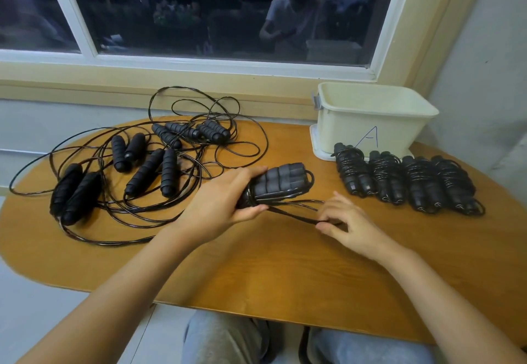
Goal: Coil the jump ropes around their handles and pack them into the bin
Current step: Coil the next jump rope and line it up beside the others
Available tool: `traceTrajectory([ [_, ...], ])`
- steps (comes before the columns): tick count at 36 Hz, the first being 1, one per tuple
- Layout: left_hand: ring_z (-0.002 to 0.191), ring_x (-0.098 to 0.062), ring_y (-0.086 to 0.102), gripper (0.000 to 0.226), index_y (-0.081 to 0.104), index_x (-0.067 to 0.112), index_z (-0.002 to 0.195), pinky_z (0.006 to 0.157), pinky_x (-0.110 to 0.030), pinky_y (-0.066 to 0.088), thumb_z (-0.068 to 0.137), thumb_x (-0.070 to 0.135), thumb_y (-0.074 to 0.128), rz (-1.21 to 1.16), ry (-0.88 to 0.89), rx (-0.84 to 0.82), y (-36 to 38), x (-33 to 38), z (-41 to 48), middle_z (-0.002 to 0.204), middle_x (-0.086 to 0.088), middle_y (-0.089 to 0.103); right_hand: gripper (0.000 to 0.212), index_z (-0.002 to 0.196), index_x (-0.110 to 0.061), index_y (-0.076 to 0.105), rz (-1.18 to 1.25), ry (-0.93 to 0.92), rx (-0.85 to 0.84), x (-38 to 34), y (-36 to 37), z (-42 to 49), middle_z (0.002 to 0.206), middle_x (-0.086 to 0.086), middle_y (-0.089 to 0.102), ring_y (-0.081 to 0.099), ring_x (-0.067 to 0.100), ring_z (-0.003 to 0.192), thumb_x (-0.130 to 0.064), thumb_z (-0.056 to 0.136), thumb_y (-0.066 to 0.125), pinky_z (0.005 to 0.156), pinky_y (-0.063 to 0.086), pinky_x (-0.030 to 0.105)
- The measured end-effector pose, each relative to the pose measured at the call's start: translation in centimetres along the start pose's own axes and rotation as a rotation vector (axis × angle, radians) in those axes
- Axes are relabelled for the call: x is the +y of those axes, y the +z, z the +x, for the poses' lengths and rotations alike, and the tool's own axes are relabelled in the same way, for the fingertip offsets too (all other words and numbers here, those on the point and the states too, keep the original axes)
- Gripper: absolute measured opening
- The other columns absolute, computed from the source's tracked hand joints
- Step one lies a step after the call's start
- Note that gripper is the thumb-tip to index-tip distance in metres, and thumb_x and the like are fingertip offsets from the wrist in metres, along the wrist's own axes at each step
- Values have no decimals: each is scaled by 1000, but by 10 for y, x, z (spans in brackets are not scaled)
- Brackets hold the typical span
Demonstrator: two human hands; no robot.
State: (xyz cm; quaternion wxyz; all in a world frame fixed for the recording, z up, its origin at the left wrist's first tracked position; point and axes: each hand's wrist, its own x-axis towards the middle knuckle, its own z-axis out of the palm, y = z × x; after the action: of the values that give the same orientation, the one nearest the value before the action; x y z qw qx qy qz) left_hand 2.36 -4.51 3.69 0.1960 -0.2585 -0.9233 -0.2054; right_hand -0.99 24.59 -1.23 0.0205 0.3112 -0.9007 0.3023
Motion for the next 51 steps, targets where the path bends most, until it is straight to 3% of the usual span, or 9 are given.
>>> traceTrajectory([
  [5,107,-9,50,68,39,20,143,87,-21,40,90,62,48,64,119,13,-5,-10,0,120,1,60,35,72,-31,63,178,120,-105,10,-15,12,80,-25,67,58,-2,110,-62,80,49,122,3,29],
  [7,104,-11,51,70,37,17,142,88,-24,40,91,65,44,125,183,-5,-5,-12,1,120,-1,60,36,70,-24,64,232,154,-152,11,-22,21,59,-11,61,62,9,73,-54,85,50,120,19,28],
  [9,105,-14,52,77,34,12,143,91,-29,42,90,68,44,189,239,-28,-4,-8,0,122,-4,61,32,64,-28,65,275,227,-129,9,-29,31,51,-7,48,48,19,56,-51,85,54,90,44,36],
  [14,94,-19,60,71,47,4,129,81,-35,50,93,65,40,417,465,-64,9,14,4,112,-6,65,31,68,-21,67,159,300,-92,-15,-39,65,43,-18,48,42,-2,45,-38,95,61,59,32,22],
  [20,101,-22,57,78,38,4,136,78,-35,44,90,68,42,736,138,-251,25,27,8,117,-5,59,28,73,-27,69,16,223,18,-64,-50,78,88,-15,70,66,13,96,-44,93,60,92,44,31],
  [28,106,-22,59,74,40,11,130,81,-33,48,87,71,40,697,-195,-151,25,19,11,118,-3,58,25,95,-32,74,-193,84,68,-101,-26,31,62,-12,63,59,6,59,-42,99,51,65,51,30],
  [34,96,-28,64,100,52,7,120,69,-38,50,69,86,19,459,-329,-48,17,2,14,105,-9,64,29,99,-31,71,-252,-14,152,-86,3,3,65,-22,51,53,3,63,-41,102,45,57,43,26],
  [40,108,-23,60,113,43,11,132,76,-35,52,61,96,24,190,-354,17,18,4,11,119,-5,61,37,110,-16,71,-326,-170,297,-80,37,-3,91,-7,74,71,9,80,-31,96,41,88,53,29],
  [51,107,-18,56,102,45,25,136,79,-40,54,61,93,40,23,-318,-23,20,9,3,115,3,62,27,112,-8,71,-490,-297,336,-61,62,-2,87,0,71,69,16,77,-12,86,74,88,58,41],
])
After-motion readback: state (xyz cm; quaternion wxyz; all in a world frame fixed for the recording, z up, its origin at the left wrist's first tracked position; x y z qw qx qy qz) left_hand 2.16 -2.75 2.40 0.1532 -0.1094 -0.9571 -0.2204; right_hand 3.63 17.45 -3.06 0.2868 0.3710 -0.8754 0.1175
